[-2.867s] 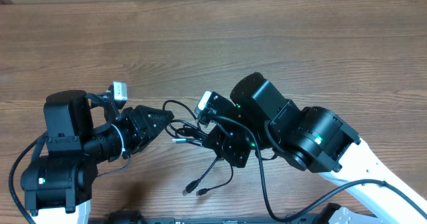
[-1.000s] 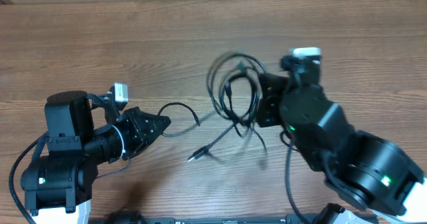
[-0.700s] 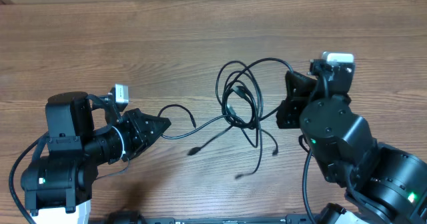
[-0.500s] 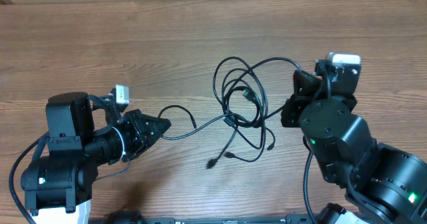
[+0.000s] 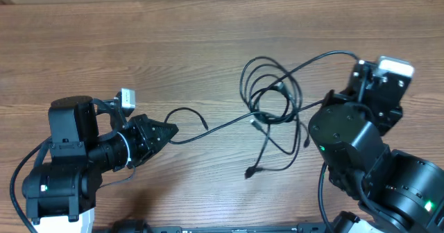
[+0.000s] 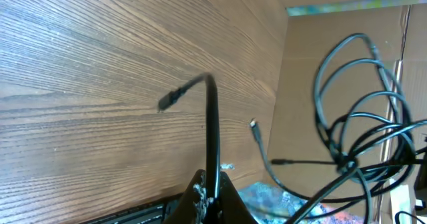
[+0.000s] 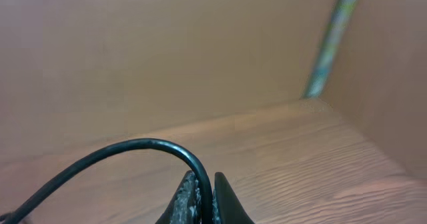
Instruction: Untangle cables
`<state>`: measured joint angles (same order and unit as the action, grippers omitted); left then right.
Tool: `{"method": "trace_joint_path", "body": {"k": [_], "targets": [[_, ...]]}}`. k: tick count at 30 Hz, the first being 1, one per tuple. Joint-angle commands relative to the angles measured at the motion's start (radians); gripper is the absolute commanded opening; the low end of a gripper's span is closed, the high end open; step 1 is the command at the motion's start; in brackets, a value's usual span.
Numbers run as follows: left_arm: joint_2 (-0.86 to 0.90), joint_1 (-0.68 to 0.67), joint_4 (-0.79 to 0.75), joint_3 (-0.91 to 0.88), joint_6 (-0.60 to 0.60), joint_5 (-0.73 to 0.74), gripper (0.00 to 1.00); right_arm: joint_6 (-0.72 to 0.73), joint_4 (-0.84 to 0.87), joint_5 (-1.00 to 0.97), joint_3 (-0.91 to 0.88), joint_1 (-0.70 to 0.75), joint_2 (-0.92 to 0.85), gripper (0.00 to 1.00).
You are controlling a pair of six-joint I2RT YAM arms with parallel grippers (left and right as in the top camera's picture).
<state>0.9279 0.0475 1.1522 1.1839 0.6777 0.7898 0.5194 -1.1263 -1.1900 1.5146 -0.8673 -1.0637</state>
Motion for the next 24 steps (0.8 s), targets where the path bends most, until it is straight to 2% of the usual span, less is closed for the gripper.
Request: {"method": "trace_joint_path", "body": {"k": [1, 3, 12, 17, 24], "targets": [[0.001, 0.005, 0.005, 0.001, -0.029, -0.035, 0.04, 0.004, 0.001, -0.317, 0.036, 0.005, 0.042, 0.04], [0.001, 0.005, 0.005, 0.001, -0.028, -0.038, 0.04, -0.016, -0.002, -0.381, 0.037, 0.006, 0.047, 0.04], [0.001, 0.005, 0.003, 0.001, -0.072, -0.05, 0.04, -0.055, -0.006, -0.38, 0.037, 0.137, 0.065, 0.04], [0.001, 0.005, 0.004, 0.001, -0.143, -0.189, 0.05, -0.106, -0.006, -0.381, 0.037, 0.22, 0.065, 0.04], [0.002, 0.085, 0.005, 0.058, -0.148, -0.412, 0.04, -0.128, -0.003, -0.376, 0.037, 0.373, 0.065, 0.04]]}}
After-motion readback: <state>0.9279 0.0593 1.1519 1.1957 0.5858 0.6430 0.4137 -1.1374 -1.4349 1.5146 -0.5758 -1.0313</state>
